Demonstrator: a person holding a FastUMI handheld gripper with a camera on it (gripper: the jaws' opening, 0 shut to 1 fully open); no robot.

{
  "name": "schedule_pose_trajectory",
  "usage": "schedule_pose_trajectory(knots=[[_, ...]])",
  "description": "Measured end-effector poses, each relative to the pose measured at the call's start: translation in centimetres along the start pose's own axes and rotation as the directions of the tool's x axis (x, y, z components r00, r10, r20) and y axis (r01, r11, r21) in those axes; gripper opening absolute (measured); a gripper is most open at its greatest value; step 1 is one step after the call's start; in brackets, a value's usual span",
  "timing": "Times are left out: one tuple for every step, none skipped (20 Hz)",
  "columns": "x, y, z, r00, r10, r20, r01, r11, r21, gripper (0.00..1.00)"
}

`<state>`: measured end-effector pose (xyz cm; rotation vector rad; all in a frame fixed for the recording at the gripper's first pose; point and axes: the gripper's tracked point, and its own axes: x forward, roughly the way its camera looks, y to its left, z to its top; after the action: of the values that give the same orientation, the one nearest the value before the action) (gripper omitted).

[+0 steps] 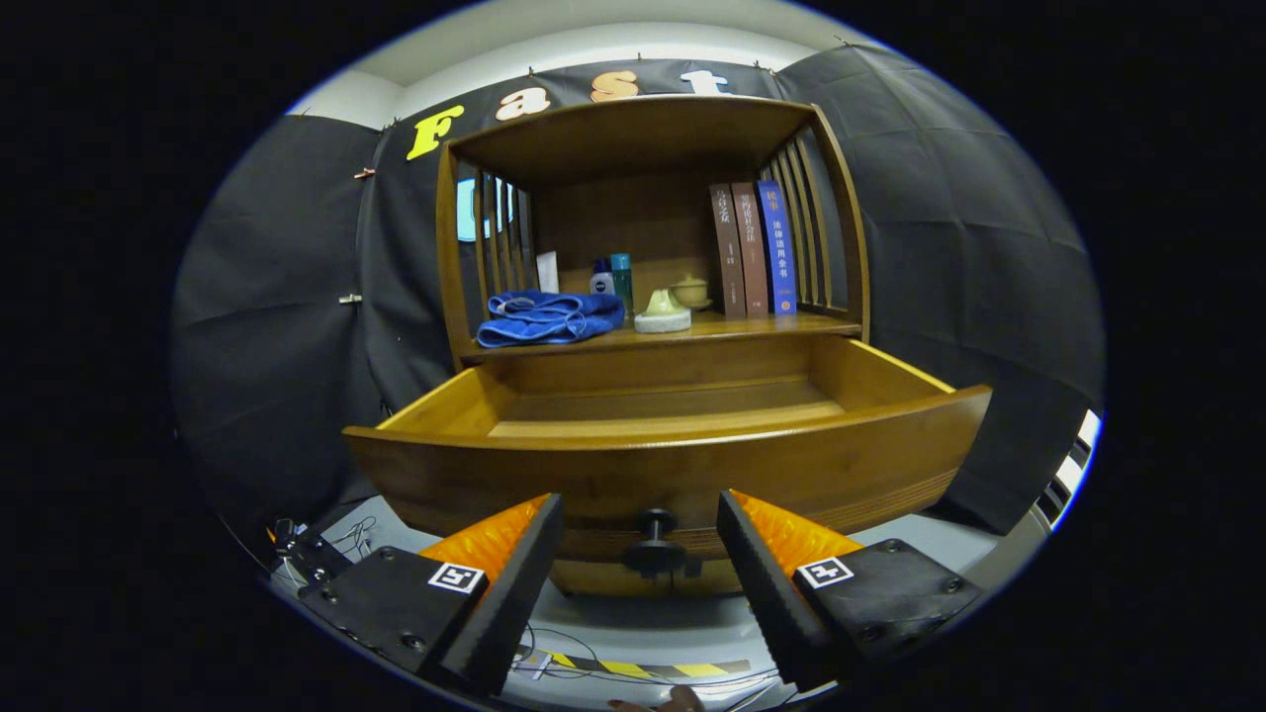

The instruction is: Pull open the drawer, take out the items inside it, and place them on the countertop above the cabinet.

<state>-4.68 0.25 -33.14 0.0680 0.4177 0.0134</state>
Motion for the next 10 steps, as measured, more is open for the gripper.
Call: schedule_pose_trajectory(knots=[[0.6,-0.2,-0.4,1.0,-0.005,-0.007,0.005,1.0,-0.003,0.99],[1.1,-0.4,-0.6,1.0,-0.011,-0.011,0.01,1.0,-0.007,0.99],[1.5,-0.6,-0.7,1.0,-0.019,-0.011,0.019,1.0,-0.007,0.99],[1.9,-0.8,-0.6,1.0,-0.024,-0.009,0.024,1.0,-0.004,0.99],[2.3,-1.2,-0.5,0.999,-0.044,-0.013,0.044,0.999,-0.004,0.99],[2.3,-1.4,-0.2,0.998,-0.055,-0.003,0.055,0.998,-0.009,0.99],[2.8,-1.5,-0.3,0.998,-0.068,-0.005,0.068,0.998,-0.015,0.96],[2.5,-1.4,-0.1,0.997,-0.073,0.002,0.073,0.997,-0.019,0.96],[2.7,-1.4,0.1,0.997,-0.075,0.0,0.075,0.997,-0.011,0.96],[3.1,-1.4,0.2,0.997,-0.074,0.0,0.074,0.997,-0.001,0.96]])
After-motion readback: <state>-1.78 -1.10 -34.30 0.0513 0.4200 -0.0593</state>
